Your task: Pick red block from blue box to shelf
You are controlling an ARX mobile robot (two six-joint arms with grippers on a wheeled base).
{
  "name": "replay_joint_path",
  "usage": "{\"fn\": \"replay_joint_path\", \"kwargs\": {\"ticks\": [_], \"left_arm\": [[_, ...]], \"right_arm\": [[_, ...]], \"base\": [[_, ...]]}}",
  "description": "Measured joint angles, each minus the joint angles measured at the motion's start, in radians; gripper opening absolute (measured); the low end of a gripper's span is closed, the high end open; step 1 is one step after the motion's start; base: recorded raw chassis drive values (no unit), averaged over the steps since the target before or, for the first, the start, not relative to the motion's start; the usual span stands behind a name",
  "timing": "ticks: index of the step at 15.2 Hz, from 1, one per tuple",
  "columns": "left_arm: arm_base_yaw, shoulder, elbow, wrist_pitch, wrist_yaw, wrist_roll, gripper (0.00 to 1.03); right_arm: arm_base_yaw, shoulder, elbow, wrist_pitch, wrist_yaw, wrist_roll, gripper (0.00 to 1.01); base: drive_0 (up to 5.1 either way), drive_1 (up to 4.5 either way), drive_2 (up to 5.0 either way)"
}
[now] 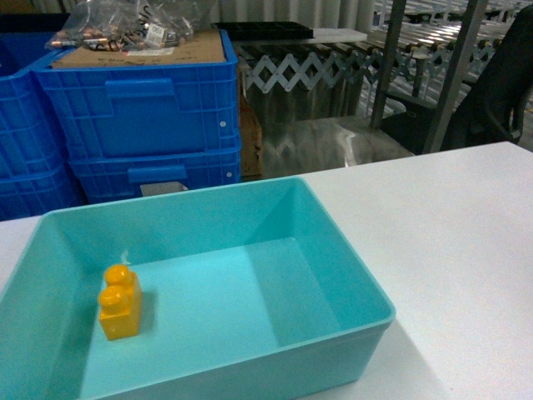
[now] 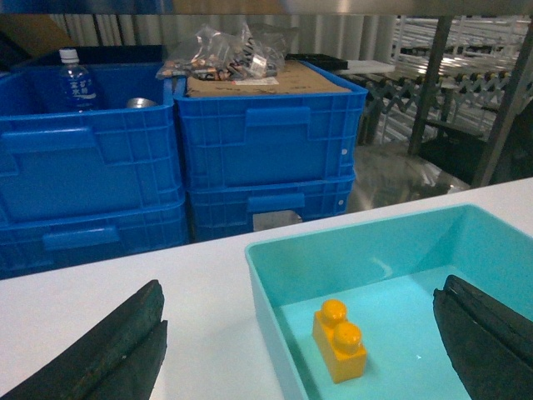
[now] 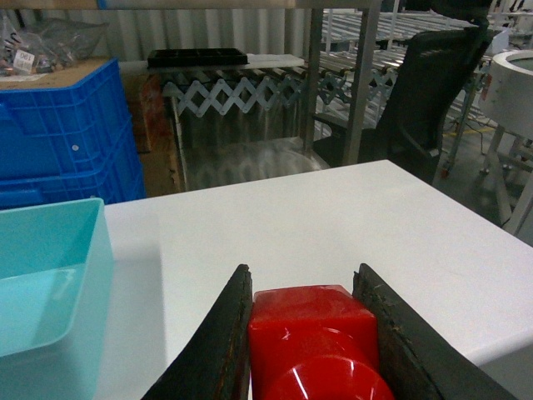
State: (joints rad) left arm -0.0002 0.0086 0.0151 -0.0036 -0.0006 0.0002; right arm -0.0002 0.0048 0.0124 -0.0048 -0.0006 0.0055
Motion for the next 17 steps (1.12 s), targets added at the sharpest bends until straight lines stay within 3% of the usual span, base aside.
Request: {"fn": "replay_joint_path", "kwargs": {"ticks": [17], "left_arm": [[0.0,0.0,0.0,0.0,0.0,0.0,0.98]], "right_arm": [[0.0,0.0,0.0,0.0,0.0,0.0,0.28]], "base": [[-1.1,-1.11,-1.1]]}}
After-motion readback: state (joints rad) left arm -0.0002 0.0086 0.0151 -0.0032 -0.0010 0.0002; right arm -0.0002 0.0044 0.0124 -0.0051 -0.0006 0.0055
